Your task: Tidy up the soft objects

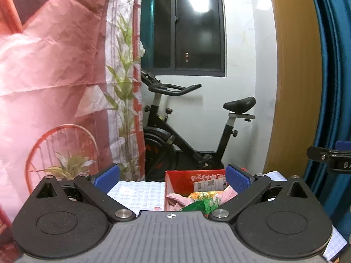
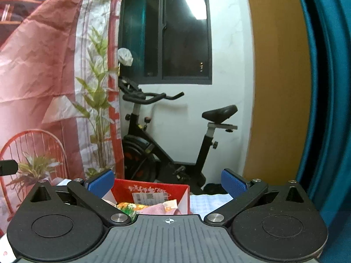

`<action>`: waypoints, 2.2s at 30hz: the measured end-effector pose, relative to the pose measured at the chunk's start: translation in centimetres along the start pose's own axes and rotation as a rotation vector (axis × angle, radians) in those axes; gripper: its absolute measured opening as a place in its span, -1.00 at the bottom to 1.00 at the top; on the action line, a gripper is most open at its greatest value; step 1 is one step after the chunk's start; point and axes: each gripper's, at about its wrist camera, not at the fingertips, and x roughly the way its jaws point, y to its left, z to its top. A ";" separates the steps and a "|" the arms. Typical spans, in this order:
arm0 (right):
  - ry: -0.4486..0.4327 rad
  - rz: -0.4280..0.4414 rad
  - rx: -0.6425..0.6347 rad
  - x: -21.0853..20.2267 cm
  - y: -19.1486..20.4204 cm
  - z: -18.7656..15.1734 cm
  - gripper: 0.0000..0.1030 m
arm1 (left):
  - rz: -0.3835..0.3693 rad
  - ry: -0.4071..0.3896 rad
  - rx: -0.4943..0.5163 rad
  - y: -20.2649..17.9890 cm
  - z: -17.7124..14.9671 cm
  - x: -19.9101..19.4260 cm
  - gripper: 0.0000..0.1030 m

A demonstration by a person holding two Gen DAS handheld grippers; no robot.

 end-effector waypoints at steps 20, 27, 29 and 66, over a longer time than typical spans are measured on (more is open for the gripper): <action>0.004 -0.001 0.018 -3.8 -0.8 -0.5 0.99 | 0.035 -0.002 0.007 -0.1 -0.6 -1.4 1.00; 0.001 -0.003 0.021 -4.0 -0.9 -0.6 0.99 | 0.045 -0.006 0.016 -0.2 -0.6 -1.5 1.00; 0.005 -0.005 0.023 -4.0 -0.9 -0.6 0.99 | 0.049 -0.007 0.016 -0.2 -0.5 -1.5 1.00; 0.020 -0.003 0.023 -3.5 -1.0 -0.4 0.99 | 0.067 0.006 0.014 -0.1 -0.5 -1.6 1.00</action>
